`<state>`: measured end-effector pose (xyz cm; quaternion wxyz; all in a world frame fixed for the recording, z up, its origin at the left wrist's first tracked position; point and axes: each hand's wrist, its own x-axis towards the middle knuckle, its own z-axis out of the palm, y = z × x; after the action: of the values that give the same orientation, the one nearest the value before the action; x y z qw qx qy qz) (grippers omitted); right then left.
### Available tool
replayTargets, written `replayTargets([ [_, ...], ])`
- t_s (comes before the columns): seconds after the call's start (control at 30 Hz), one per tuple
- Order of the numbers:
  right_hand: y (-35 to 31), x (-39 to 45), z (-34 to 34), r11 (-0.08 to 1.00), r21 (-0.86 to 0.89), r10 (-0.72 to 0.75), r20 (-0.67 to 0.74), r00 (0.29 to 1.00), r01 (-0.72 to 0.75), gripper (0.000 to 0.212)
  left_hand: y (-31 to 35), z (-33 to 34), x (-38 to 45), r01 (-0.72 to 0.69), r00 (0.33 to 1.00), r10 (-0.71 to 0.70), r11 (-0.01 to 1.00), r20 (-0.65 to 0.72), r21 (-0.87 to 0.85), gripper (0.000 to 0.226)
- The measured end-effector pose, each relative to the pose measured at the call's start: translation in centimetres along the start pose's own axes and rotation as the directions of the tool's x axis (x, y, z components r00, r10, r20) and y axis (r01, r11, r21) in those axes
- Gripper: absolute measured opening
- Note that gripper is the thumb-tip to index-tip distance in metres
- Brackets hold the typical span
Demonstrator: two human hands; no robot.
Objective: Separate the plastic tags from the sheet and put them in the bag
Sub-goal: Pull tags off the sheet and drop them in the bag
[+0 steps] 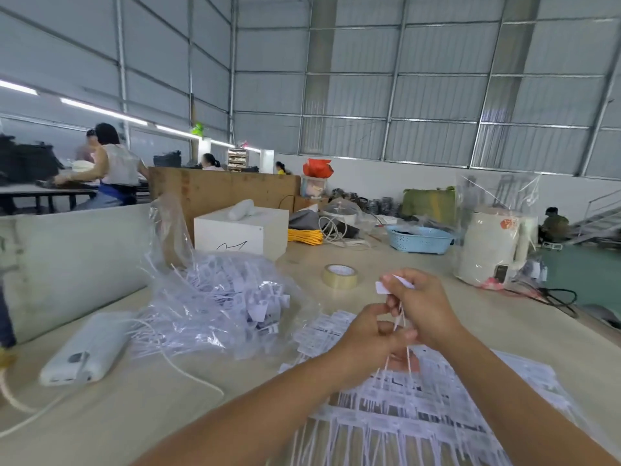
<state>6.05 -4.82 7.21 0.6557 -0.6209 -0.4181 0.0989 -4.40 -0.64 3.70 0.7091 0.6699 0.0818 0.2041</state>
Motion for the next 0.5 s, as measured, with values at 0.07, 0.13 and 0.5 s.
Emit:
replayTargets([
  [0.07, -0.2, 0.3, 1.5, 1.000, -0.004, 0.009, 0.068, 0.998, -0.008, 0.024, 0.0, -0.5, -0.9, -0.018, 0.983, 0.007, 0.998, -0.182, -0.062, 0.019],
  [0.13, -0.4, 0.6, 3.3, 1.000, -0.021, 0.014, 0.138, 0.990, -0.011, 0.021, 0.3, -1.3, -1.8, -0.016, 0.950, -0.017, 0.994, -0.310, -0.104, 0.019],
  [0.5, 1.4, 1.9, 11.0, 0.587, -0.585, -0.328, 0.460, 0.825, 0.559, 0.015, 0.2, -10.9, -7.1, 0.106, 0.756, -0.162, 0.986, -0.634, -0.126, 0.029],
])
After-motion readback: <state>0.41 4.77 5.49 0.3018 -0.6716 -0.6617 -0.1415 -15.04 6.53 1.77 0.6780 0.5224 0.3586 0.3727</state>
